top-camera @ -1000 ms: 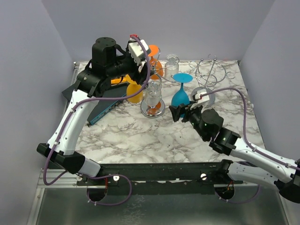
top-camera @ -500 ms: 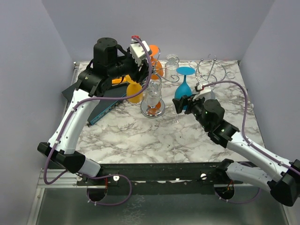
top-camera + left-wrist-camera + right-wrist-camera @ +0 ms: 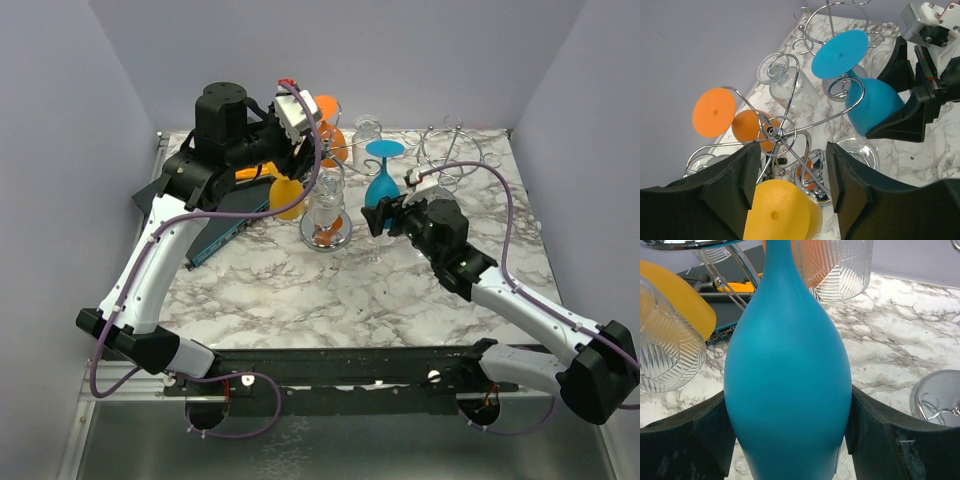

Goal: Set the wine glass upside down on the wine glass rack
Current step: Turn the wine glass upside down at the wine rack.

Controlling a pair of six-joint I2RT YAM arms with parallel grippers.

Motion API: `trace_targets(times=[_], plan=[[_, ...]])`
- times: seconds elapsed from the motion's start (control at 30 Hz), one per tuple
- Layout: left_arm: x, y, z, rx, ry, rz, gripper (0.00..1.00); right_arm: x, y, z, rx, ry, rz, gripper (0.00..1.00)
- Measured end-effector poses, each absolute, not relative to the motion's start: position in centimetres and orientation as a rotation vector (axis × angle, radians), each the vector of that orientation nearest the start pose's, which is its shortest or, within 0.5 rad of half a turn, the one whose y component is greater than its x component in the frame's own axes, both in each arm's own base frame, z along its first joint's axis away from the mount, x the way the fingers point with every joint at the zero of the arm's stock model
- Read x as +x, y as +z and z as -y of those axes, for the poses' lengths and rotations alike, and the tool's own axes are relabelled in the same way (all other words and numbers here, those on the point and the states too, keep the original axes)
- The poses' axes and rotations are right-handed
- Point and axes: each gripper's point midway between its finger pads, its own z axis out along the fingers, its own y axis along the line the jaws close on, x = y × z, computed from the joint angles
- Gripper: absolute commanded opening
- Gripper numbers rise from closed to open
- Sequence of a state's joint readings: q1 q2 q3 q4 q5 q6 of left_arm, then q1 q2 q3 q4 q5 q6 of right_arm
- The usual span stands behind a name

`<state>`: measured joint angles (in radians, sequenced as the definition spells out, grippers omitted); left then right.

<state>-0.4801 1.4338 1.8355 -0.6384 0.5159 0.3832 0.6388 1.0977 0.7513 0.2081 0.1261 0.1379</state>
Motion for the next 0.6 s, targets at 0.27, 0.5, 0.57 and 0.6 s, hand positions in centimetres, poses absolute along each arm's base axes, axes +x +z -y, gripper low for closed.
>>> trace_targets(times=[0.27,0.5,0.57,0.6], plan=[[32.5,43.3,25.1,1.077,-0.532,-1.454,0.64,33.2,24.6,-22.9,-0.353,0.495,-1.681,0.72],[32.5,43.0,25.1,1.079,-0.533,-1.46,0.64,33.9,24.9,-23.4,-0.359,0.499,-1.67,0.72],[32.5,42.8,25.2,1.08,-0.534,-1.463,0.64,34.0,24.9,-23.3,-0.358,0.499,-1.67,0.71],[32.5,42.8,25.2,1.08,-0.534,-1.465,0.64,34.0,24.9,-23.2,-0.358,0.5,-1.669,0.71]])
